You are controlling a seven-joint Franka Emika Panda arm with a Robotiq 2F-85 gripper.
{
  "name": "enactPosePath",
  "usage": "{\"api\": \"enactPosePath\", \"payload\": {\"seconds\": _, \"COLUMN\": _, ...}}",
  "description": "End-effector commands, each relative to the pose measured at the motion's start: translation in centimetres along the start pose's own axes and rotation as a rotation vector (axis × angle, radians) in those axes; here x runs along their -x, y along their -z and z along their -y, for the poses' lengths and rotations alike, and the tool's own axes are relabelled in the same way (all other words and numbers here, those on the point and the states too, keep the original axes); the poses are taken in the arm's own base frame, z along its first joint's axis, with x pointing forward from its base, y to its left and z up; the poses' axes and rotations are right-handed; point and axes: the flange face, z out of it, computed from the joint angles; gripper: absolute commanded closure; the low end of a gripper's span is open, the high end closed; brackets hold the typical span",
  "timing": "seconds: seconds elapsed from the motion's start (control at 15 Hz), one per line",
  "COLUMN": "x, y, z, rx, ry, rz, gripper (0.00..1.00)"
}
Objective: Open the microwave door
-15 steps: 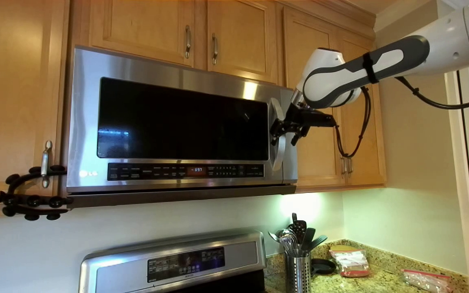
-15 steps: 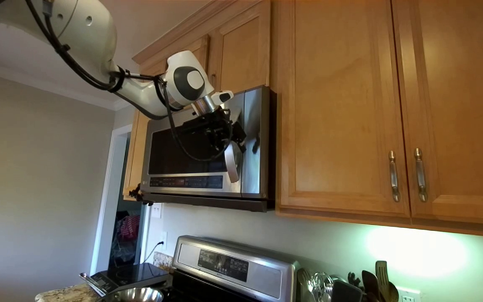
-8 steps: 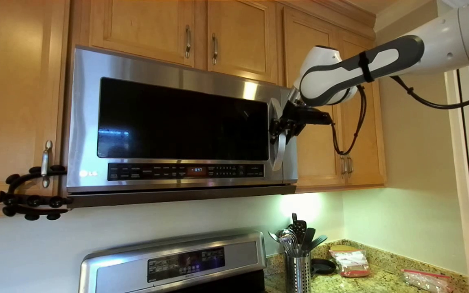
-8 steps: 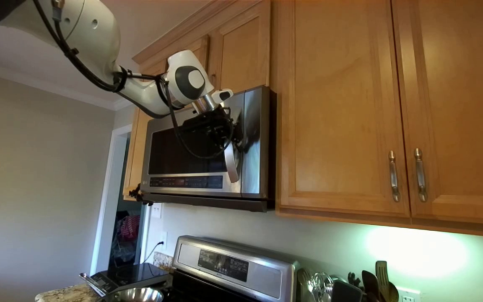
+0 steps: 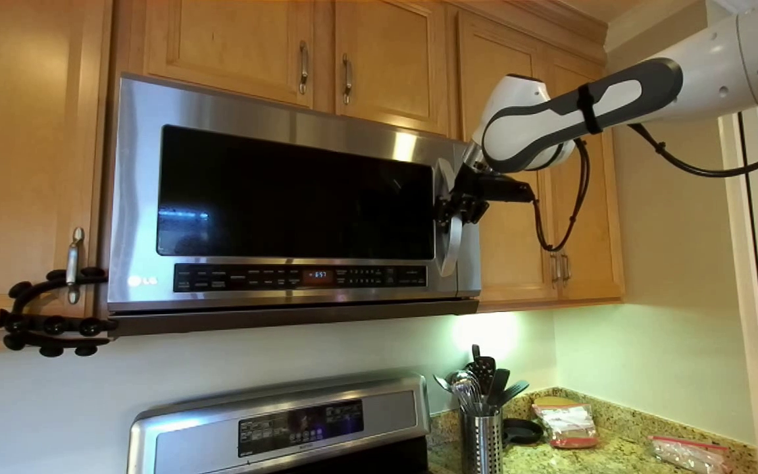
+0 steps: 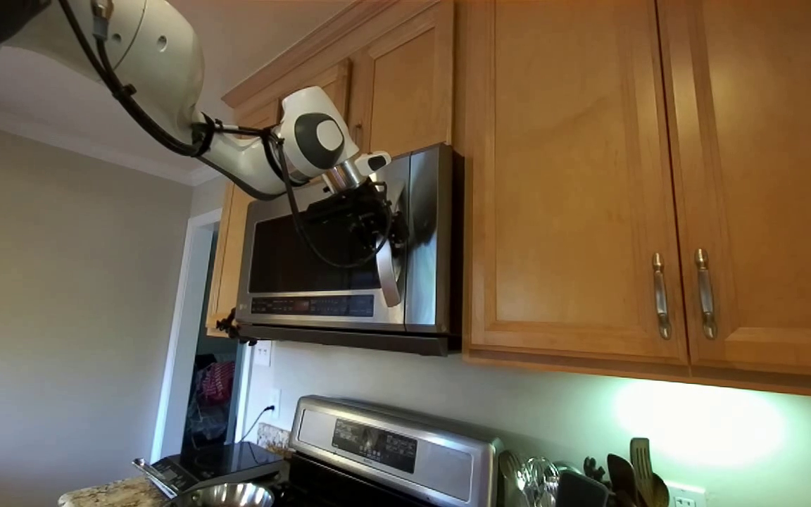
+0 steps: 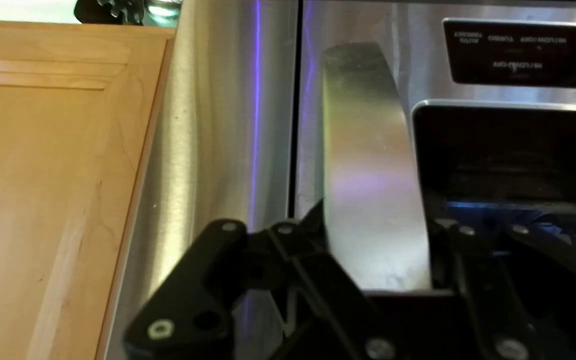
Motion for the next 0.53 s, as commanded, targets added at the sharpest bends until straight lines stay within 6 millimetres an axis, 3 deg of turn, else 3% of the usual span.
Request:
{"api": "enactPosePath", "payload": {"seconds": 0.0, "x": 1.2, "y": 0.6, "z": 0.8, "rx": 0.01, "ry": 0.029, "rz": 0.052, "gripper": 0.93}}
{"api": "enactPosePath", "payload": {"seconds": 0.47, "x": 3.5, "y": 4.1, "z": 3.9, "rx": 0.026, "ry": 0.1, "rz": 0.079, "gripper": 0.92}}
